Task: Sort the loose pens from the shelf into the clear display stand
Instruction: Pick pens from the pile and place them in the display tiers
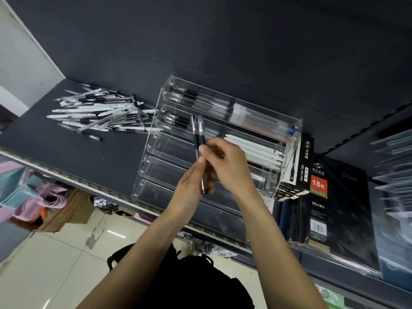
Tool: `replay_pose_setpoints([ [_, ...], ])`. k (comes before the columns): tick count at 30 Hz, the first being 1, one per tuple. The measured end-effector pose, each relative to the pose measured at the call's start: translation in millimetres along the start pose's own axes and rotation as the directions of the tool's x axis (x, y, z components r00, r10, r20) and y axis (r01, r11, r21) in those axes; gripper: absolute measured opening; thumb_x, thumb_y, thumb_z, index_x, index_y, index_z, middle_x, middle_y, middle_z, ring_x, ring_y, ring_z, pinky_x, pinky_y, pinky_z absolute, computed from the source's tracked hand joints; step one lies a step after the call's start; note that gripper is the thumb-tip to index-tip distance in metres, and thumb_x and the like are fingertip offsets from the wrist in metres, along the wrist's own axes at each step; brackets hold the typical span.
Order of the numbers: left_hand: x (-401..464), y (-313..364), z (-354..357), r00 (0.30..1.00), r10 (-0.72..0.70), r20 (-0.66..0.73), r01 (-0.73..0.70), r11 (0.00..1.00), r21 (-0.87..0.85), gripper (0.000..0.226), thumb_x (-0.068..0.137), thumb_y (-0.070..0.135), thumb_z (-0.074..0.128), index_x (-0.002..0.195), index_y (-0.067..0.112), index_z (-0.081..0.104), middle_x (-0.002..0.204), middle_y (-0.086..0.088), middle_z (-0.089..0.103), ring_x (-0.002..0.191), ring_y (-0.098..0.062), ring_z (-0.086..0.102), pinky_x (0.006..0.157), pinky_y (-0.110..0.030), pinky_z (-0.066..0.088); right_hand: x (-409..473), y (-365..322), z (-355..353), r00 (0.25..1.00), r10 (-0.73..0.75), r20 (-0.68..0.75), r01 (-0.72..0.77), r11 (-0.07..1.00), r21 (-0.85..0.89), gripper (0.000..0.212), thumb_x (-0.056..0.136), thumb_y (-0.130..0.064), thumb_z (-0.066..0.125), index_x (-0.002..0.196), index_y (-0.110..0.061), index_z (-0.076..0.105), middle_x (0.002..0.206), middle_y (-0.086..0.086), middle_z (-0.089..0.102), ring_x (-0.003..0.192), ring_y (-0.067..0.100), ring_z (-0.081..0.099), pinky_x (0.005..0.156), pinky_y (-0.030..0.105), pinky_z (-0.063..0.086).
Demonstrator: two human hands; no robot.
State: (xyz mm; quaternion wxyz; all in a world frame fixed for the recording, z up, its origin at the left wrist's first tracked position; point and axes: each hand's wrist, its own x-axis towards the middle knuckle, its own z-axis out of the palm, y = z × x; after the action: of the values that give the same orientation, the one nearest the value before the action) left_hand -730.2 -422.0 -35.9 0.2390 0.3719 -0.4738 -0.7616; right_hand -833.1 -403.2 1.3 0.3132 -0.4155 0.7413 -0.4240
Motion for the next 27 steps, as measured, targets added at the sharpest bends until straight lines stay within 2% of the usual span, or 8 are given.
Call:
replay_pose_setpoints([
  [3, 0, 0, -7, 0.995, 0.046, -0.092, -0.037, 0.994, 0.100, 0.045, 0.099, 0.047, 0.031, 0.121, 0.023, 0.061, 0.109, 0.000, 0.069, 0.102, -0.014, 0.063, 0.089, -0.031, 0.051, 9, -7, 1, 0.999, -0.007, -0.048, 0.013, 0.991, 0.132, 0.014, 0.096, -0.028, 0.049, 0.102, -0.018, 0.058, 0.089, -0.009, 0.067, 0.085, 0.005, 0.065, 0.083, 0.025, 0.051],
  [5, 2, 5, -16, 0.977, 0.096, -0.189, -0.083, 0.994, 0.074, 0.044, 0.101, 0.041, 0.029, 0.112, 0.020, 0.065, 0.094, 0.002, 0.065, 0.085, -0.012, 0.060, 0.078, -0.025, 0.049, 18, -15, -4, 0.995, -0.059, -0.084, 0.071, 0.987, 0.144, 0.012, 0.098, -0.027, 0.045, 0.100, -0.019, 0.054, 0.081, -0.007, 0.066, 0.074, 0.006, 0.066, 0.075, 0.024, 0.053],
  [7, 2, 10, -30, 0.953, 0.092, -0.288, -0.098, 0.995, -0.007, 0.043, 0.102, 0.038, 0.029, 0.097, 0.013, 0.064, 0.069, 0.004, 0.048, 0.062, -0.009, 0.046, 0.063, -0.021, 0.040, 30, -22, -10, 0.976, -0.194, -0.099, 0.185, 0.978, -0.096, 0.016, 0.099, -0.027, 0.043, 0.104, -0.019, 0.057, 0.080, -0.006, 0.065, 0.069, 0.007, 0.063, 0.066, 0.021, 0.050],
  [10, 1, 16, -54, 0.917, 0.076, -0.391, -0.123, 0.988, -0.097, 0.041, 0.102, 0.039, 0.030, 0.086, 0.012, 0.056, 0.058, 0.008, 0.031, 0.050, -0.007, 0.029, 0.049, -0.017, 0.030, 53, -24, -8, 0.927, -0.374, -0.016, 0.301, 0.769, -0.563, 0.029, 0.100, -0.021, 0.041, 0.123, -0.015, 0.058, 0.108, 0.003, 0.064, 0.091, 0.014, 0.062, 0.077, 0.025, 0.047],
  [13, 2, 19, -71, 0.877, 0.070, -0.476, -0.153, 0.979, -0.138, 0.046, 0.101, 0.045, 0.028, 0.083, 0.013, 0.055, 0.058, 0.007, 0.029, 0.048, -0.006, 0.026, 0.046, -0.017, 0.028, 72, -15, 5, 0.898, -0.435, 0.066, 0.349, 0.611, -0.710, 0.031, 0.096, -0.010, 0.049, 0.126, -0.012, 0.058, 0.111, 0.009, 0.059, 0.093, 0.021, 0.059, 0.078, 0.030, 0.052],
  [19, 4, 20, -88, 0.882, 0.043, -0.469, -0.148, 0.971, -0.189, 0.044, 0.103, 0.039, 0.028, 0.083, 0.012, 0.057, 0.058, 0.007, 0.031, 0.049, -0.008, 0.026, 0.049, -0.021, 0.026, 83, -9, 24, 0.863, -0.501, 0.063, 0.331, 0.468, -0.819, 0.023, 0.076, 0.005, 0.070, 0.094, -0.010, 0.069, 0.091, 0.010, 0.065, 0.080, 0.028, 0.063, 0.050, 0.035, 0.054],
  [22, 4, 21, -89, 0.896, 0.052, -0.440, -0.130, 0.980, -0.150, 0.043, 0.103, 0.038, 0.030, 0.086, 0.012, 0.059, 0.061, 0.006, 0.032, 0.051, -0.008, 0.027, 0.049, -0.020, 0.026, 86, -10, 32, 0.854, -0.510, 0.099, 0.335, 0.395, -0.856, 0.021, 0.070, 0.004, 0.076, 0.084, -0.011, 0.071, 0.080, 0.005, 0.067, 0.070, 0.023, 0.061, 0.041, 0.026, 0.044],
  [27, 6, 21, -93, 0.937, 0.066, -0.342, -0.114, 0.986, -0.122, 0.042, 0.103, 0.037, 0.032, 0.106, 0.011, 0.066, 0.069, 0.006, 0.033, 0.055, -0.007, 0.027, 0.050, -0.018, 0.029, 89, -11, 37, 0.871, -0.471, 0.142, 0.308, 0.298, -0.903, 0.022, 0.070, 0.005, 0.074, 0.081, -0.014, 0.075, 0.075, 0.002, 0.069, 0.071, 0.022, 0.057, 0.043, 0.018, 0.019],
])
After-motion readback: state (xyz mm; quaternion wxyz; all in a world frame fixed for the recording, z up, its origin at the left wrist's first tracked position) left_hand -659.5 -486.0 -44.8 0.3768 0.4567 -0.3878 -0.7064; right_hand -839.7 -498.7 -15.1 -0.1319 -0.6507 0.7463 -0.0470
